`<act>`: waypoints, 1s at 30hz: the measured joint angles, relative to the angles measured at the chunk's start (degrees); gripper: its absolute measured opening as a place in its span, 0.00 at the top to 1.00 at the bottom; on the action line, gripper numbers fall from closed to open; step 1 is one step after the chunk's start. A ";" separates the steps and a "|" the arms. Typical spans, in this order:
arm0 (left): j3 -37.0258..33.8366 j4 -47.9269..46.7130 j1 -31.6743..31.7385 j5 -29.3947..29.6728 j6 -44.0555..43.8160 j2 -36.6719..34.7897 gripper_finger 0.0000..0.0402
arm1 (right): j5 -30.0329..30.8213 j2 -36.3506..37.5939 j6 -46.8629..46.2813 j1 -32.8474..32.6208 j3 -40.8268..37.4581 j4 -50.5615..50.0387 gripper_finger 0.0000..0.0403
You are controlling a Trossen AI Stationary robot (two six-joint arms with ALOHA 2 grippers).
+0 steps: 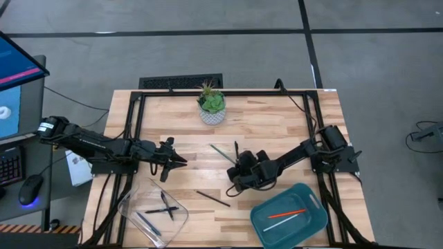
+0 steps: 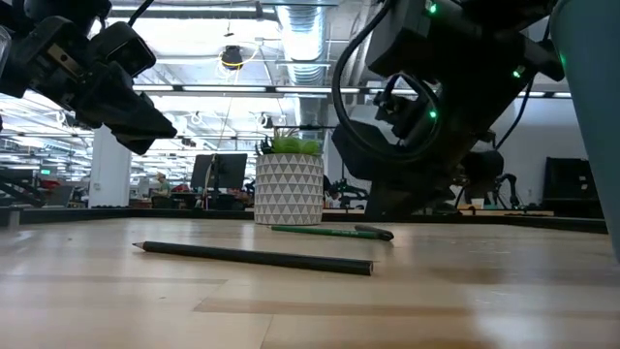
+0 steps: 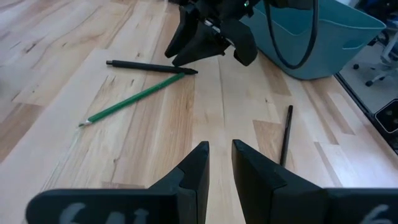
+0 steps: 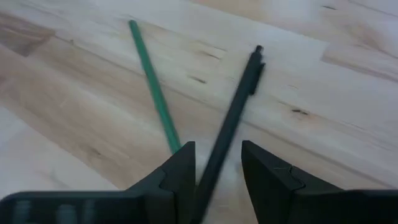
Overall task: Sort pens & pencils
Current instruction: Put the black pen into the transparent bin
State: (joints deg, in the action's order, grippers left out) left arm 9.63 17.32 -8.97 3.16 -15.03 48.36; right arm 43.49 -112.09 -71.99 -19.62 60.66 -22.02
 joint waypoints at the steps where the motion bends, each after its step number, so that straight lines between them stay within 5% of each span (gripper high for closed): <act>1: 0.00 0.00 0.00 0.00 0.00 0.00 0.85 | -0.04 -0.02 -0.01 0.19 -0.05 -0.38 0.63; 30: 0.04 -0.35 -0.02 0.04 0.00 0.00 0.85 | 0.72 -4.22 -1.98 0.70 0.02 2.80 0.64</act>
State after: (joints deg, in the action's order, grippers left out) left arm 9.67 16.97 -8.99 3.20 -15.03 48.36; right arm 44.21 -116.31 -73.97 -18.92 60.69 -19.22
